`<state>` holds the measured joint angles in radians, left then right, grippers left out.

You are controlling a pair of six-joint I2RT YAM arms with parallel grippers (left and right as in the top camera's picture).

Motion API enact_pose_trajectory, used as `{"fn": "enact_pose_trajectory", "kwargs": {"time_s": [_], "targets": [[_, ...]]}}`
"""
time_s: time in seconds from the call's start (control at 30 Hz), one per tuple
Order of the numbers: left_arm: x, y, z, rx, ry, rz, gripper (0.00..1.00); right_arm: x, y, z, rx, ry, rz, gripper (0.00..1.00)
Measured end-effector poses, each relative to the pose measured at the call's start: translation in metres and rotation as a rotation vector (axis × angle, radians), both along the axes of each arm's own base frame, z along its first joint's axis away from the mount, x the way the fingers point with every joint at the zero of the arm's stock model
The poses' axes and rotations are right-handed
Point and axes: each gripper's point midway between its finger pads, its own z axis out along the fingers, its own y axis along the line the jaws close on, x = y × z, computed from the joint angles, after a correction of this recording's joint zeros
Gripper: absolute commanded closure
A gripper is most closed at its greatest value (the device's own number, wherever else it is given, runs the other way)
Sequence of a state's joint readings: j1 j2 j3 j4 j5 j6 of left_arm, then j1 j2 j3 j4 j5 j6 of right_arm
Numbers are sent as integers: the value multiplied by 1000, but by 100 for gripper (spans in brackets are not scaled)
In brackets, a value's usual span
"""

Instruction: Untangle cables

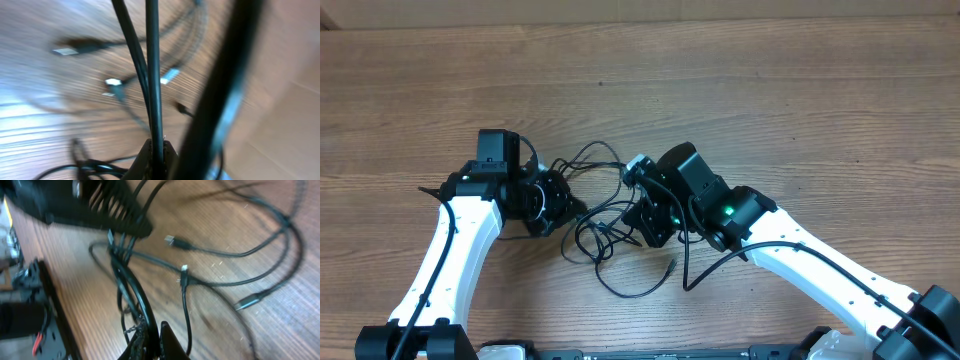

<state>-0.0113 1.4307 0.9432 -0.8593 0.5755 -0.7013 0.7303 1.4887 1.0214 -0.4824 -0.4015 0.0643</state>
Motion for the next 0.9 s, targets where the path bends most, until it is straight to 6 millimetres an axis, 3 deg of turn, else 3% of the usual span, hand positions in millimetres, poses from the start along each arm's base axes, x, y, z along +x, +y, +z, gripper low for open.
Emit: {"fn": "enact_pose_trajectory", "kwargs": {"time_s": [0.13,0.23,0.43,0.57,0.77,0.9], "targets": [[-12,18,-12,116,61,21,96,6,2,9,27,-12,-32,96],[-20,31,-19,199,98,34,96,13,7,33,79,-61,-45,96],[-22,43,-24,271,109,44,96,28,19,113,275,-221,-74,96],[-22,45,-25,283,110,46,96,33,17,149,357,-281,-126,96],[-22,46,-25,290,110,48,96,50,6,151,339,-298,-253,96],[-22,46,-25,290,111,47,96,64,-11,140,258,-326,-367,96]]}}
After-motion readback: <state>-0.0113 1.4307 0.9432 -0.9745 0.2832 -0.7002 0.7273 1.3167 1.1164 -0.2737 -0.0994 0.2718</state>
